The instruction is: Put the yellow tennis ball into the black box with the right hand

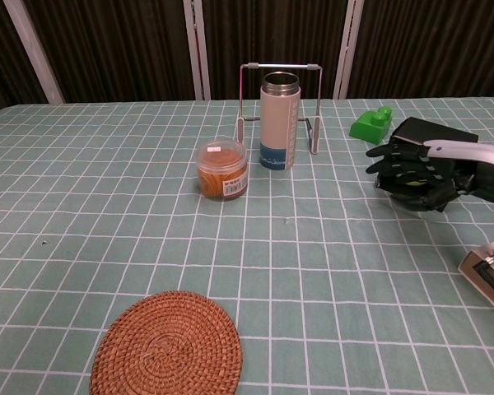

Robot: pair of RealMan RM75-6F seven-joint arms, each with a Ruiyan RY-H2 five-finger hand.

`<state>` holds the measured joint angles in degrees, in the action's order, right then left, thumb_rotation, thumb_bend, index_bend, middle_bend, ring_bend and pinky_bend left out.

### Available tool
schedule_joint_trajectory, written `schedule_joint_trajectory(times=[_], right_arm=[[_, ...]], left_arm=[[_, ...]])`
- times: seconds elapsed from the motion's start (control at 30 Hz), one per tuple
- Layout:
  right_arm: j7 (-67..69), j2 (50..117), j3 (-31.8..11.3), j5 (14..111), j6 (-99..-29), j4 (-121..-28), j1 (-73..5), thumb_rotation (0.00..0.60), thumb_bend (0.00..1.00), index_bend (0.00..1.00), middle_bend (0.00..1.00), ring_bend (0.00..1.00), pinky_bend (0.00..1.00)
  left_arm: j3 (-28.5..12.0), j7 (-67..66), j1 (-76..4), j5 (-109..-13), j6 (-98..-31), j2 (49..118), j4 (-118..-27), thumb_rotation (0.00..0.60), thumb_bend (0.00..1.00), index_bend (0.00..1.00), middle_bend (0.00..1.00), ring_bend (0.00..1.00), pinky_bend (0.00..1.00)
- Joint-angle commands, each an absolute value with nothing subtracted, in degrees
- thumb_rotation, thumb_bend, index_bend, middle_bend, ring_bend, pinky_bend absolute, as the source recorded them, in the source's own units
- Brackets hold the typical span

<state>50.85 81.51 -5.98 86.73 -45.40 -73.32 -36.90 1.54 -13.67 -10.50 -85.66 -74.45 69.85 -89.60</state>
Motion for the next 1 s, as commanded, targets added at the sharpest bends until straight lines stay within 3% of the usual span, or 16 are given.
schedule_joint_trajectory(times=[0.03,0.27,0.57,0.73,1.0], right_arm=[[50.89,81.36,-5.54,87.71,-46.97,-73.42,-36.8,0.6,0.5,0.02,0.13,0.03,0.0],[51.77,79.96,-3.8,90.16,-52.76,-76.35,-34.63,0.6,0.5,0.02,0.13,0.03,0.0],[43.7,70.96,6.14,101.09,-68.95,-88.15,-24.87,0.6,0.5,0.0,0.02,0.0,0.0],[25.05,69.6,7.87,103.85,-81.2,-89.4,-16.18,0.6,0.48,0.0,0.0,0.0,0.0],[-2.05,70.58,7.38,106.82,-91.1,-90.34,-8.01,0.6,0.37,0.0,0.0,0.0,0.0]], left_arm=[[1.62,-13.63,-10.49,-85.74,-74.5,69.81,-89.66,0.6,0.16,0.0,0.0,0.0,0.0],[2.38,-12.39,-10.41,-87.19,-74.92,69.04,-90.33,0.6,0.16,0.0,0.0,0.0,0.0],[3.76,-8.53,-8.66,-91.89,-80.1,66.88,-90.81,0.6,0.16,0.0,0.0,0.0,0.0],[4.87,-5.91,-7.19,-94.73,-83.56,65.94,-90.01,0.6,0.16,0.0,0.0,0.0,0.0],[5.84,-4.02,-6.02,-97.43,-86.36,65.59,-88.62,0.6,0.16,0.0,0.0,0.0,0.0]])
